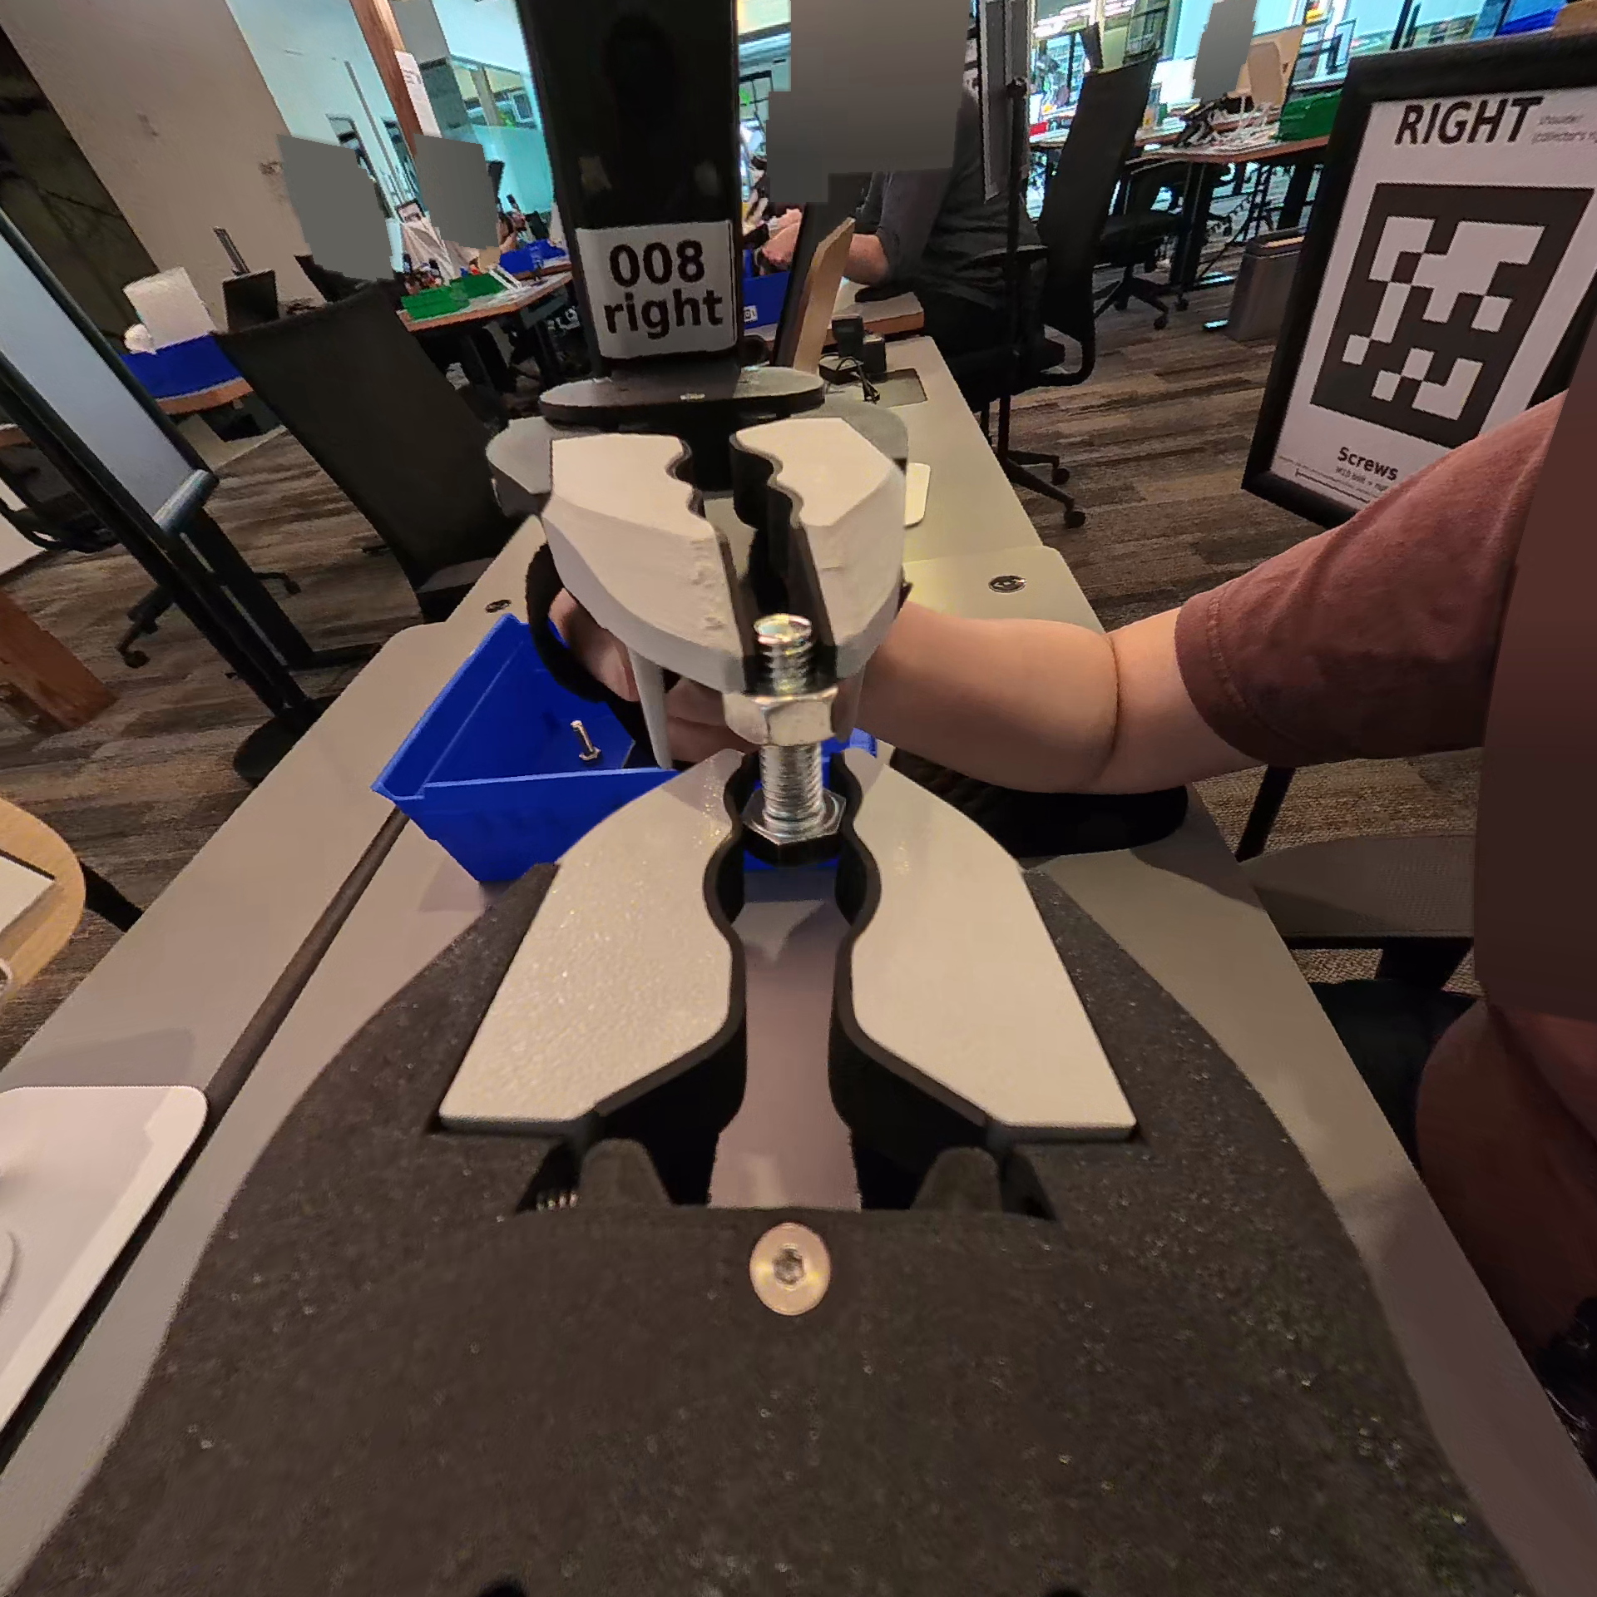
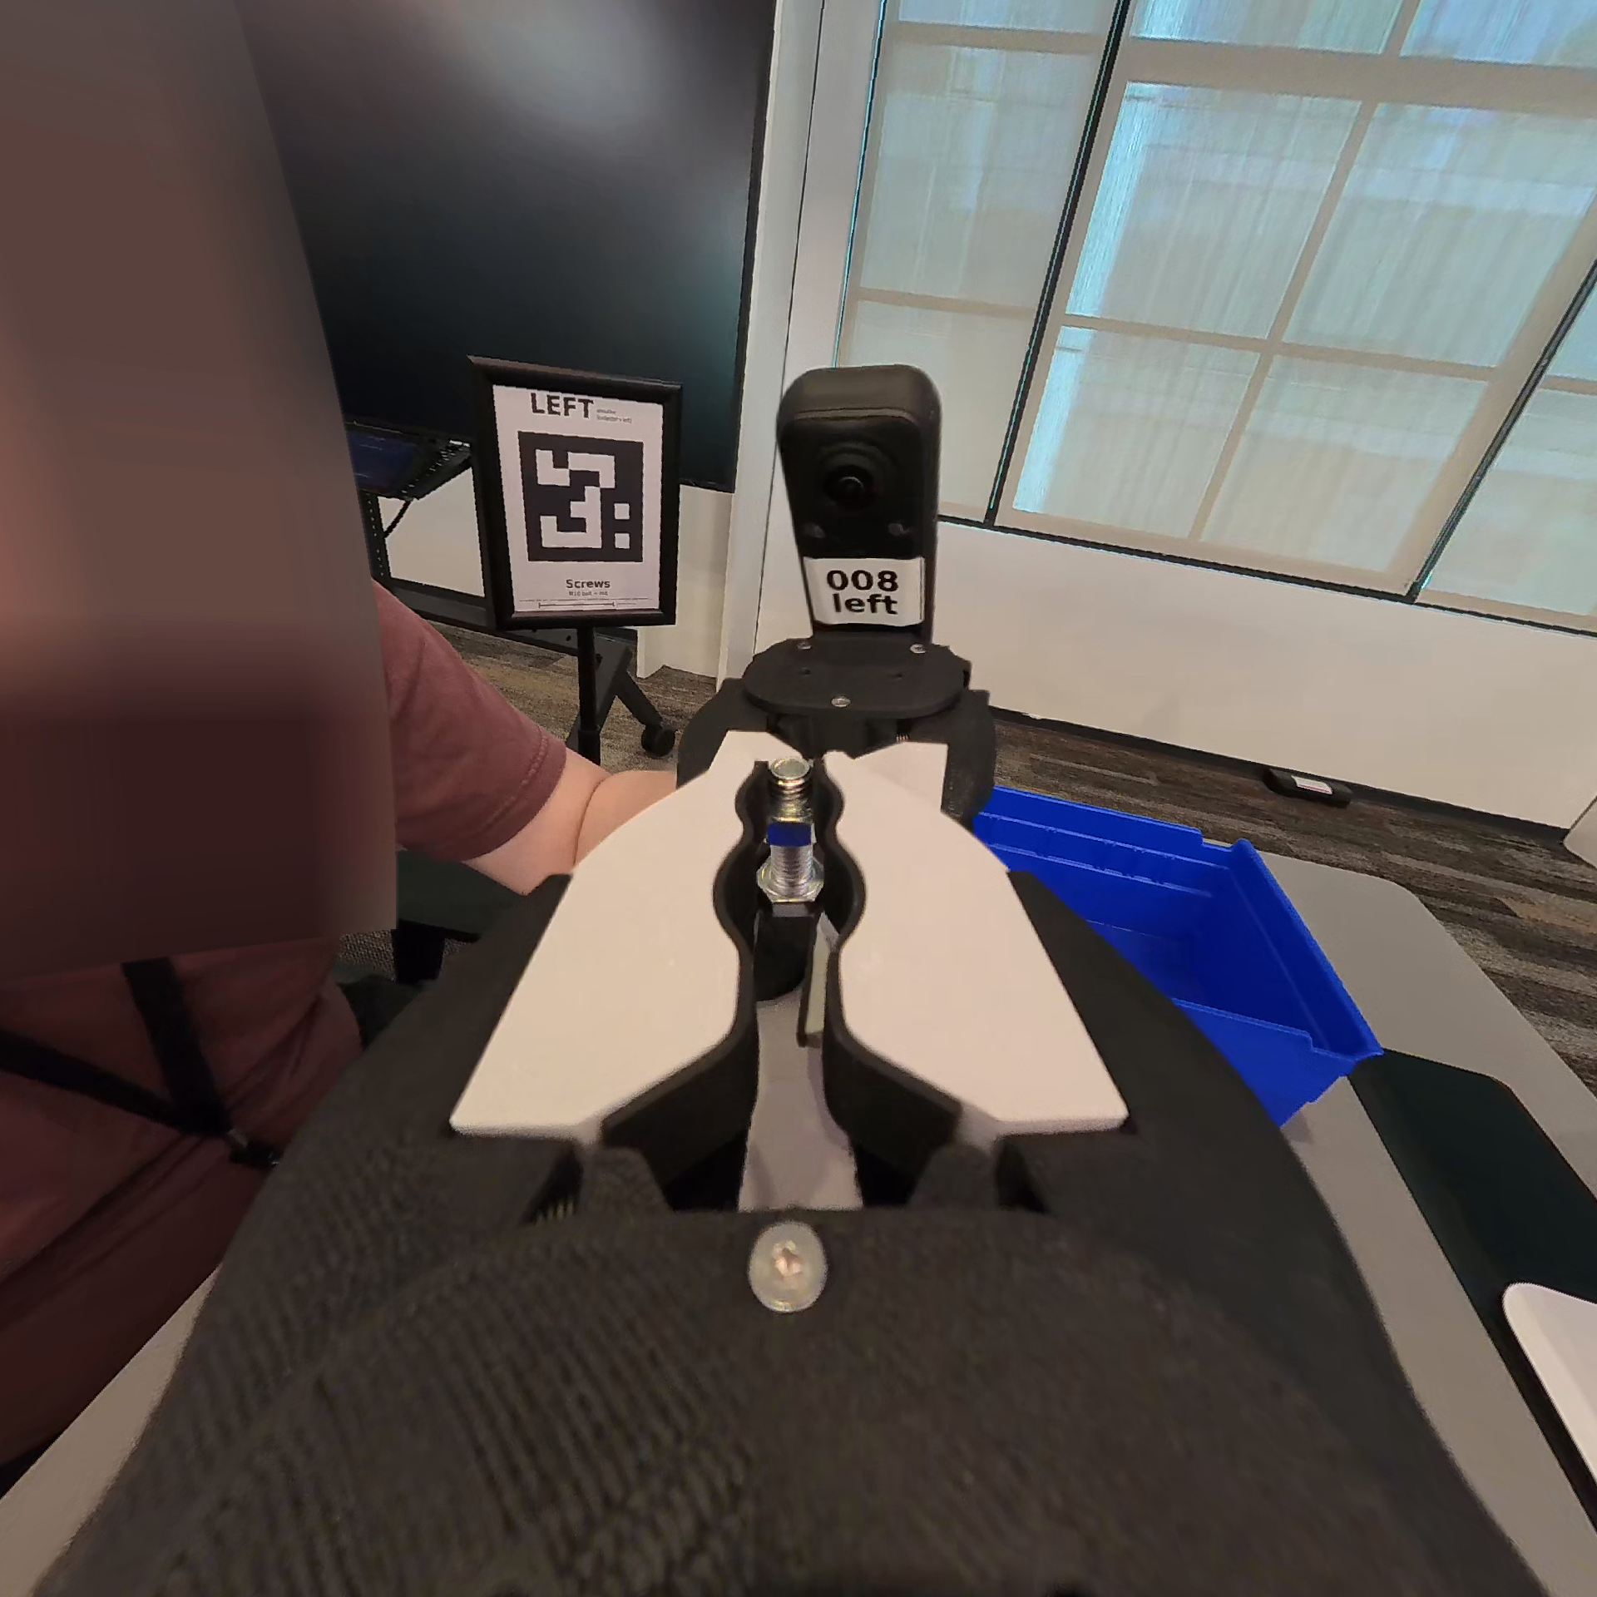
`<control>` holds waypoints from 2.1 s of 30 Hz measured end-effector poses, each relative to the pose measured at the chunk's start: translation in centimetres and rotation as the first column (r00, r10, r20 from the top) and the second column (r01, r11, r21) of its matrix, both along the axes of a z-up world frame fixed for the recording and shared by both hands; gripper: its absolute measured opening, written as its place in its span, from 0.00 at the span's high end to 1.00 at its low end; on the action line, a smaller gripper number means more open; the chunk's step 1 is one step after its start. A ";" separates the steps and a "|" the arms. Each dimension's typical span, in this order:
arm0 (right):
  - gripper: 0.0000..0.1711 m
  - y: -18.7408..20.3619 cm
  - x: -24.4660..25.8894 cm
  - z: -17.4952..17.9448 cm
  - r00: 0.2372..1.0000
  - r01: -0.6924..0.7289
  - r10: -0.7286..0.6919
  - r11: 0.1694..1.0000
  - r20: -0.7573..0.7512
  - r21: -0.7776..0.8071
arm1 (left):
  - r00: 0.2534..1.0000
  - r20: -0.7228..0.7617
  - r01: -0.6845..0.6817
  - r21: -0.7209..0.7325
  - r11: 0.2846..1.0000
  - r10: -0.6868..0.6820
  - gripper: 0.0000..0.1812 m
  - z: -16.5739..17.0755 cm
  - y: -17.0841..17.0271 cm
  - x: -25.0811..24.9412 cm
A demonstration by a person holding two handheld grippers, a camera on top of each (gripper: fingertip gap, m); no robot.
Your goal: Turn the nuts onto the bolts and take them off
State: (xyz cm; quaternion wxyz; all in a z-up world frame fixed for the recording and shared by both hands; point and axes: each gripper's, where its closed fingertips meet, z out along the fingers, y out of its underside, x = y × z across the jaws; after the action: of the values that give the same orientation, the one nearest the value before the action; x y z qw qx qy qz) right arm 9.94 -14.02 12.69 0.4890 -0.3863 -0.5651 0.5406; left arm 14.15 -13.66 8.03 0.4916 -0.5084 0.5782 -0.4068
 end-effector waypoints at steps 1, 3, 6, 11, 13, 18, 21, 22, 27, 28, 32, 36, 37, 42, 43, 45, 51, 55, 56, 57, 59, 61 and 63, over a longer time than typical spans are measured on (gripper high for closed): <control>0.94 0.0 -0.1 -0.1 1.000 0.004 -0.004 1.000 0.003 0.004 | 1.000 -0.008 0.006 -0.017 1.000 -0.006 0.91 -0.1 -0.1 0.0; 0.94 -0.1 -0.2 -0.3 1.000 -0.004 0.004 1.000 0.013 0.002 | 1.000 -0.011 0.012 -0.044 0.999 -0.013 0.91 -0.2 -0.1 0.0; 0.94 0.0 -0.4 -0.7 1.000 -0.005 0.005 1.000 0.030 0.005 | 1.000 0.014 0.028 -0.055 0.998 -0.027 0.86 0.2 -0.3 0.1; 0.94 -0.1 -0.3 -0.6 1.000 -0.015 0.015 1.000 0.024 0.001 | 0.998 0.050 0.043 -0.054 0.998 -0.040 0.92 0.8 -0.5 -0.2; 0.94 -0.1 -0.2 -0.5 1.000 -0.017 0.017 1.000 0.020 0.000 | 0.996 0.069 0.054 -0.068 0.996 -0.049 0.95 1.2 -0.5 -0.5; 0.94 0.2 -0.3 -0.8 0.999 -0.009 0.009 1.000 0.033 0.006 | 0.997 0.052 0.065 -0.082 0.995 -0.061 0.97 0.8 -0.4 -0.4; 0.94 0.3 -0.3 -0.8 1.000 -0.011 0.011 1.000 0.024 -0.015 | 0.996 0.056 0.071 -0.117 0.991 -0.065 0.97 0.9 -0.4 -0.5; 0.94 0.4 -0.3 -0.8 1.000 -0.014 0.015 1.000 0.022 -0.023 | 0.996 0.059 0.072 -0.130 0.989 -0.065 0.97 0.9 -0.3 -0.5; 0.94 0.7 -0.4 -0.5 1.000 -0.013 0.012 0.998 -0.005 -0.063 | 0.996 0.071 0.068 -0.170 0.983 -0.057 0.97 1.1 -0.2 -0.6; 0.91 0.9 -0.4 -0.3 1.000 -0.005 0.004 0.997 -0.011 -0.080 | 0.996 0.074 0.061 -0.176 0.982 -0.049 0.98 1.2 -0.1 -0.6; 0.84 1.7 0.0 0.2 1.000 0.006 -0.010 0.986 -0.019 -0.164 | 0.997 0.071 0.021 -0.180 0.984 -0.008 0.97 1.2 0.7 -0.9; 0.83 1.9 -0.5 -1.3 0.995 0.048 -0.035 0.988 0.088 -0.146 | 0.997 0.065 -0.018 -0.166 0.986 0.029 0.98 1.2 1.2 -1.0; 0.83 1.9 -0.7 -1.3 0.995 0.055 -0.042 0.988 0.088 -0.144 | 0.998 0.057 -0.021 -0.164 0.986 0.030 0.98 1.1 1.2 -1.0; 0.84 2.6 -0.1 -1.1 0.994 0.075 -0.062 0.984 0.088 -0.160 | 0.998 0.057 -0.022 -0.144 0.989 0.030 0.98 1.4 0.9 -1.1; 0.86 3.1 0.2 -1.0 0.993 0.097 -0.084 0.981 0.086 -0.165 | 0.998 0.062 -0.021 -0.144 0.989 0.030 0.98 1.5 0.9 -1.2; 0.86 3.0 0.4 -0.5 0.995 0.085 -0.074 0.978 0.061 -0.189 | 0.997 0.071 -0.020 -0.150 0.989 0.031 0.98 1.8 0.9 -1.3; 0.83 1.9 -0.9 -0.9 0.991 0.108 -0.099 0.989 0.084 -0.105 | 0.998 0.064 -0.011 -0.158 0.987 0.022 0.98 1.6 0.7 -1.0; 0.87 3.4 0.5 -0.4 0.995 0.097 -0.090 0.977 0.043 -0.191 | 0.996 0.093 0.034 -0.187 0.982 -0.016 0.98 2.2 0.1 -1.2; 0.87 3.3 0.7 -0.1 0.997 0.071 -0.067 0.974 0.026 -0.216 | 0.995 0.097 0.027 -0.190 0.981 -0.009 0.98 2.3 0.2 -1.4; 0.85 2.7 0.7 0.2 1.000 0.028 -0.027 0.973 0.008 -0.230 | 0.996 0.091 0.005 -0.179 0.984 0.012 0.98 2.2 0.5 -1.4; 0.81 1.6 0.1 0.3 1.000 0.007 -0.005 0.978 0.011 -0.206 | 0.997 0.069 -0.006 -0.175 0.985 0.018 0.98 1.9 0.6 -1.3; 0.80 1.5 -0.7 -0.3 0.997 0.064 -0.057 0.986 0.049 -0.155 | 0.997 0.071 0.007 -0.183 0.983 0.006 0.98 1.7 0.4 -1.0; 0.77 2.0 -0.5 -0.3 0.995 0.092 -0.087 0.988 0.042 -0.125 | 0.997 0.072 0.024 -0.190 0.981 -0.010 0.98 1.7 0.1 -0.8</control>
State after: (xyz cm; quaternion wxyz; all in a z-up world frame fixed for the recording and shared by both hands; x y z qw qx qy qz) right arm 9.45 -11.99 12.40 0.4768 -0.4515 -0.5206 0.5457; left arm 13.31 -13.54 9.75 0.4572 -0.5335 0.5231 -0.4824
